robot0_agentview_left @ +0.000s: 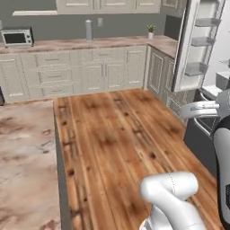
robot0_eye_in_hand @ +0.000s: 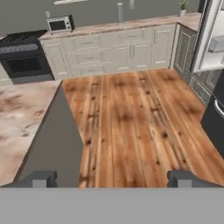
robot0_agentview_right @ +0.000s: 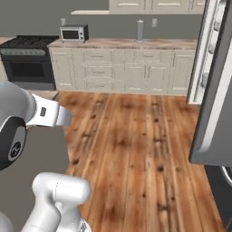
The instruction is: Take the donuts from the fridge and place them on the empty tray on the dining counter.
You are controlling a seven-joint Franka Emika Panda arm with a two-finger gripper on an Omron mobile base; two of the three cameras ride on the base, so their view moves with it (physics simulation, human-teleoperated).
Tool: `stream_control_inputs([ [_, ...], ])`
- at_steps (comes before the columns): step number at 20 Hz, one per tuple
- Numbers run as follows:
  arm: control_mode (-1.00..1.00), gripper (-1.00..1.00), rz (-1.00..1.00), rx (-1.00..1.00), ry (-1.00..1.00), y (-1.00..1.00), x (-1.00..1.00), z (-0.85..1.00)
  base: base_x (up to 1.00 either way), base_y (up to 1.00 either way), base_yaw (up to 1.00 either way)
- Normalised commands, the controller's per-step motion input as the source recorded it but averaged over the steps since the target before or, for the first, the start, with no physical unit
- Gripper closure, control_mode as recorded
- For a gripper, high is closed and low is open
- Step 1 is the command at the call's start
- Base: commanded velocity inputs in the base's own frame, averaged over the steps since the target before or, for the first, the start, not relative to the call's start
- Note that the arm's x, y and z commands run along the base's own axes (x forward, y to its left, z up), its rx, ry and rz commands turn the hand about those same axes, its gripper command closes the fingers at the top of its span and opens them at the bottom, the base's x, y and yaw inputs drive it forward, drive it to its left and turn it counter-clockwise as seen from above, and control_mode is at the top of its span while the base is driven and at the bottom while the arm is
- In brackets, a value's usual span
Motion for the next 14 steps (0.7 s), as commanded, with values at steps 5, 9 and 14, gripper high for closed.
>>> stream_control_inputs([
  [5,1.0,-1.0,0.0,0.0,0.0,0.0,0.0,0.0,1.0,0.33,-0.46],
  [9,1.0,-1.0,0.0,0.0,0.0,0.0,0.0,0.0,0.7,0.5,-0.81],
  [14,1.0,-1.0,0.0,0.0,0.0,0.0,0.0,0.0,0.88,0.79,-0.76],
])
